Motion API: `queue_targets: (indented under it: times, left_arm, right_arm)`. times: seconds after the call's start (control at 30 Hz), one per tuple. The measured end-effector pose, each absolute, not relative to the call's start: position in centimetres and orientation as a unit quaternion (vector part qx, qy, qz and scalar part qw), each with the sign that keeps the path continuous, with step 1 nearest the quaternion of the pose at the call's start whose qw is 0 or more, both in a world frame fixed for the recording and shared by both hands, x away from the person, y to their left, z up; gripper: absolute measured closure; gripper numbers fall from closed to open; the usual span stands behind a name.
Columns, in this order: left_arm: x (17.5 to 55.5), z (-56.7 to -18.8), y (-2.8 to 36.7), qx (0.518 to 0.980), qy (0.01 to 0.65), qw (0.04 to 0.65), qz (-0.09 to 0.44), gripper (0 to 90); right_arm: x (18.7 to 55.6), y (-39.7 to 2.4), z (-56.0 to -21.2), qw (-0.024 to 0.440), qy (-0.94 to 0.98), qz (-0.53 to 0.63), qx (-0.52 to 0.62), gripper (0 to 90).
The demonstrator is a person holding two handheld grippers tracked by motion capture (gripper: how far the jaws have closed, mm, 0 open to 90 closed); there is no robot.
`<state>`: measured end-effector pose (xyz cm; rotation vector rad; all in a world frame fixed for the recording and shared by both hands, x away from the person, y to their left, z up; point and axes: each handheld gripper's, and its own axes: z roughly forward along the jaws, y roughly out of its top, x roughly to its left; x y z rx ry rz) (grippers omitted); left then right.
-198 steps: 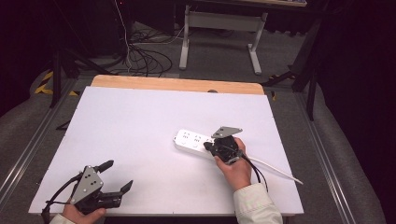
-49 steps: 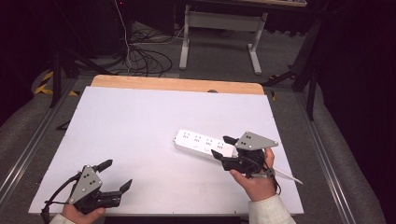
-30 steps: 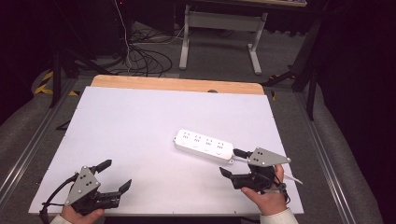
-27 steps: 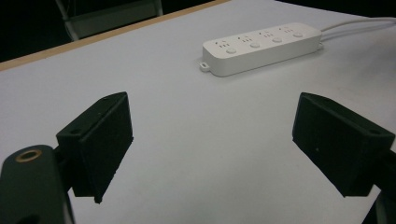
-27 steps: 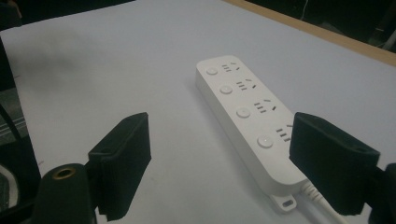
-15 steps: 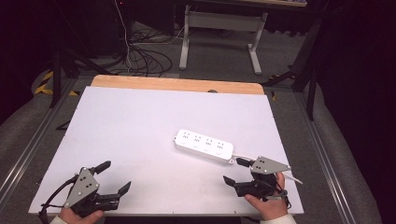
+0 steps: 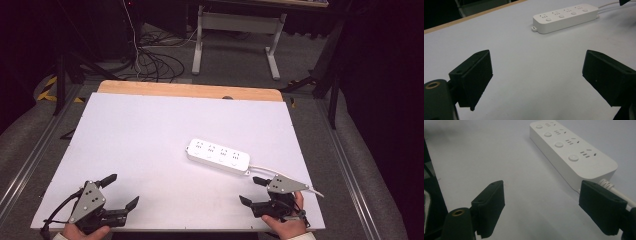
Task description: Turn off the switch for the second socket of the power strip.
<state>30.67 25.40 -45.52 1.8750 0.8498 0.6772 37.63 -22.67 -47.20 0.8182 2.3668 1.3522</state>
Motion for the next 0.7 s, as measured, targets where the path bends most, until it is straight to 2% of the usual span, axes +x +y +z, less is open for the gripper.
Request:
queue_targets:
  times: [0.4, 0.53, 0.7]
  left_arm:
    - [30.93, -45.55, 25.59, 0.76, 0.346, 0.47, 0.284, 10.2]
    - [30.9, -45.85, 25.73, 0.756, 0.335, 0.469, 0.31, 14.7]
    - [30.97, -45.8, 25.81, 0.757, 0.339, 0.477, 0.291, 14.7]
  right_arm:
    - [37.53, -22.81, -46.72, 0.172, 0.822, 0.472, 0.27, 21.1]
    - [37.5, -22.82, -46.76, 0.184, 0.827, 0.461, 0.265, 21.1]
    - [37.3, -22.35, -46.82, 0.196, 0.836, 0.445, 0.254, 21.4]
